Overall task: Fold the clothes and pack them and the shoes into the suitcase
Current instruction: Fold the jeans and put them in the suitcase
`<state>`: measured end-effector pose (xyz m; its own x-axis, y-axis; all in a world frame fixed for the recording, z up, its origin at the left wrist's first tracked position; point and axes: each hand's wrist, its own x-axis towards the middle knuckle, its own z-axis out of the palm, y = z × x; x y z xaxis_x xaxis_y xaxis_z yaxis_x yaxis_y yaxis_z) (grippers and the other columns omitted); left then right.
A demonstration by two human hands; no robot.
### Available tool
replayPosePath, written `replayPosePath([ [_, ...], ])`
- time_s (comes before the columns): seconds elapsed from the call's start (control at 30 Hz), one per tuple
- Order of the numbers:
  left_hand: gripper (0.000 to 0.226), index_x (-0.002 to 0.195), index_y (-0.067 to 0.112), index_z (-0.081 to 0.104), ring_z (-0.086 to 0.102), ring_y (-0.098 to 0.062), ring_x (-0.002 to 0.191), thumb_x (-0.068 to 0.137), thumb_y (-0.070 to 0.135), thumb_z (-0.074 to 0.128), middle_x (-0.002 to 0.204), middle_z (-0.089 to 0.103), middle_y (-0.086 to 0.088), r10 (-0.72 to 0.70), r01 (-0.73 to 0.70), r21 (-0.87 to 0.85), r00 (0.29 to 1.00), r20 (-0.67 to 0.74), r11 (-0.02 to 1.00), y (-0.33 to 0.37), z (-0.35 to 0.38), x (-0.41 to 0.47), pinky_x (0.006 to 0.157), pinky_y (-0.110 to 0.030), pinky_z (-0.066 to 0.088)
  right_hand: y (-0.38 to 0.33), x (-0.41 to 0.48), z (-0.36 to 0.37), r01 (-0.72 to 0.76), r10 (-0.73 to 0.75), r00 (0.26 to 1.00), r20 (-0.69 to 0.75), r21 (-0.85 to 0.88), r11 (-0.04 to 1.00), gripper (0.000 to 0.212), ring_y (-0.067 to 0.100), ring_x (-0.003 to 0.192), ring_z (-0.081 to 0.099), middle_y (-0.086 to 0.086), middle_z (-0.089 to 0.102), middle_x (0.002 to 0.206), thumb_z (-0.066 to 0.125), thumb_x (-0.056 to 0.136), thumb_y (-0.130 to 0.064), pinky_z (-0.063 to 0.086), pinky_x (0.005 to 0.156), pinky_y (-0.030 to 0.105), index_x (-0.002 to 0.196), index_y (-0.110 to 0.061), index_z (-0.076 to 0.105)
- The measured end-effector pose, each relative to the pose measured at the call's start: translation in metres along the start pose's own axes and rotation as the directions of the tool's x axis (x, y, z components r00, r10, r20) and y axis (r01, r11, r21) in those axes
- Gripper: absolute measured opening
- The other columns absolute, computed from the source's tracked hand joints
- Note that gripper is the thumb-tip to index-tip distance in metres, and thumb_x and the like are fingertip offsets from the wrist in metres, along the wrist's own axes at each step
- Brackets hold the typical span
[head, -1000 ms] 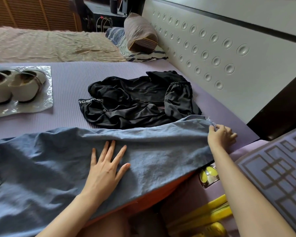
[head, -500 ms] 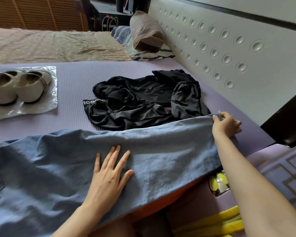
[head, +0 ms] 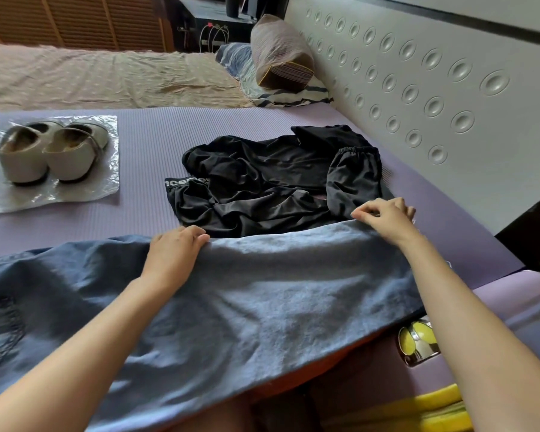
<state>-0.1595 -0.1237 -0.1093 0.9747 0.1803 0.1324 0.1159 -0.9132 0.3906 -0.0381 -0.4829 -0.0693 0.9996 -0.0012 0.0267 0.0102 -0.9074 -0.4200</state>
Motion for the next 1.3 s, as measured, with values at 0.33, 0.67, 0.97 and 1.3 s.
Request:
replayPosePath([
  [0.33,0.016,0.093,0.032,0.071,0.055,-0.02,0.101,0.088,0.042,0.06,0.096,0.065,0.003,-0.01,0.011,-0.071,1.0,0.024,0.997,0.005,-0.01,0.005,0.084,-0.034,0.026,0.005,-0.004,-0.001,0.12,-0.12,0.993,0.016,-0.022,0.993,0.006,0.017,0.115,0.034,-0.008,0.064,0.104,0.071,0.08,-0.041,0.011,0.07,0.029,0.082,-0.044,0.066],
  [0.67,0.01,0.079,0.024,0.063,0.053,-0.017,0.088,0.084,0.032,0.066,0.082,0.059,0.007,0.088,-0.128,-0.243,0.982,-0.169,0.962,0.007,-0.013,-0.01,0.085,-0.034,0.036,0.013,-0.005,0.005,0.101,-0.106,0.992,-0.069,-0.064,0.993,0.012,0.023,0.107,0.025,0.002,0.042,0.105,0.06,0.088,-0.044,0.013,0.084,0.025,0.092,-0.034,0.064],
  [0.97,0.015,0.099,0.02,0.041,0.06,-0.027,0.081,0.094,0.031,0.05,0.076,0.062,0.007,0.198,-0.23,-0.28,0.97,-0.138,0.932,0.009,-0.011,-0.033,0.073,-0.035,0.037,0.011,-0.006,0.018,0.181,-0.184,0.981,-0.057,-0.053,0.982,0.009,0.021,0.123,0.036,-0.007,0.055,0.11,0.058,0.089,-0.04,0.012,0.082,0.025,0.082,-0.037,0.055],
  [1.3,0.037,0.118,0.017,0.058,0.049,-0.025,0.105,0.082,0.011,0.067,0.107,0.055,-0.003,0.142,-0.178,-0.141,0.962,-0.234,0.974,0.017,0.009,-0.013,0.091,-0.035,0.029,-0.008,-0.01,0.033,0.078,-0.103,0.944,-0.314,-0.091,0.993,0.009,0.026,0.114,0.037,-0.004,0.058,0.094,0.068,0.084,-0.026,0.014,0.092,0.03,0.084,-0.017,0.07],
])
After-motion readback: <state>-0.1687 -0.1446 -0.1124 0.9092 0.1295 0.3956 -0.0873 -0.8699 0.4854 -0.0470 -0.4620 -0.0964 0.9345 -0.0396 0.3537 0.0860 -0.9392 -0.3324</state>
